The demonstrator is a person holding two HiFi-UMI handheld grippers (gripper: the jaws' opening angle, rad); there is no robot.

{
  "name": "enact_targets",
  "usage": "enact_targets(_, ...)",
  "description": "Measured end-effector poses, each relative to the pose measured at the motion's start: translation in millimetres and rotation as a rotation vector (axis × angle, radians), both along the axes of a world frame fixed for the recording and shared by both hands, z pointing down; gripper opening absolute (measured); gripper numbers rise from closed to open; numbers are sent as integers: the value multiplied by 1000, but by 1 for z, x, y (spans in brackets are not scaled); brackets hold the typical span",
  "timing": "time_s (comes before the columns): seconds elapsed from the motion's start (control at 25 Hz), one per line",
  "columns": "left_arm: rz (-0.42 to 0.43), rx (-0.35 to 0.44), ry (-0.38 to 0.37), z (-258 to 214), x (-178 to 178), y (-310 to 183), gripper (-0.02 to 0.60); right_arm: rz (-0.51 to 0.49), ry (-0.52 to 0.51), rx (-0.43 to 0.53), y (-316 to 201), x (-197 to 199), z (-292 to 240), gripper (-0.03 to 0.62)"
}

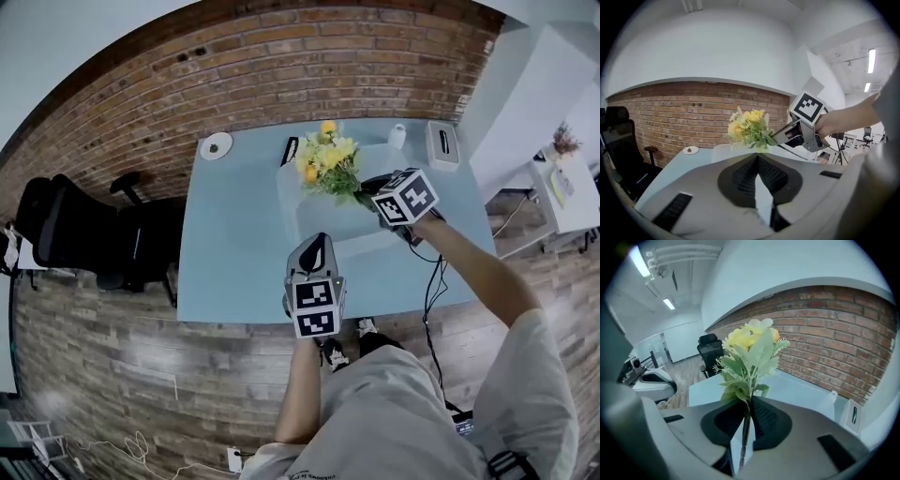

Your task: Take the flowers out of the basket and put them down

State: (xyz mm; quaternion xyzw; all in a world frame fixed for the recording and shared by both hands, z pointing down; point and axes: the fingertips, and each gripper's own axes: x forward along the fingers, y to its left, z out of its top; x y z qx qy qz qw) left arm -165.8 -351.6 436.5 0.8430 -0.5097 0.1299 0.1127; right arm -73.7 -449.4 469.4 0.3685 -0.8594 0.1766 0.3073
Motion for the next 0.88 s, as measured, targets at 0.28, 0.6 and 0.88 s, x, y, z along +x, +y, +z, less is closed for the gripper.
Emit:
enact_targets(0.28,72,-6,12,6,41,10,17,192,-48,71,15,79,-23,64)
enact_targets(0.6,62,7,-11,9,80,5,17,312,-118,111,11,150,-25,64)
enact_targets(0.88,63,-2,0,12,146,-2,17,375,-152,108,8,226,-18,64)
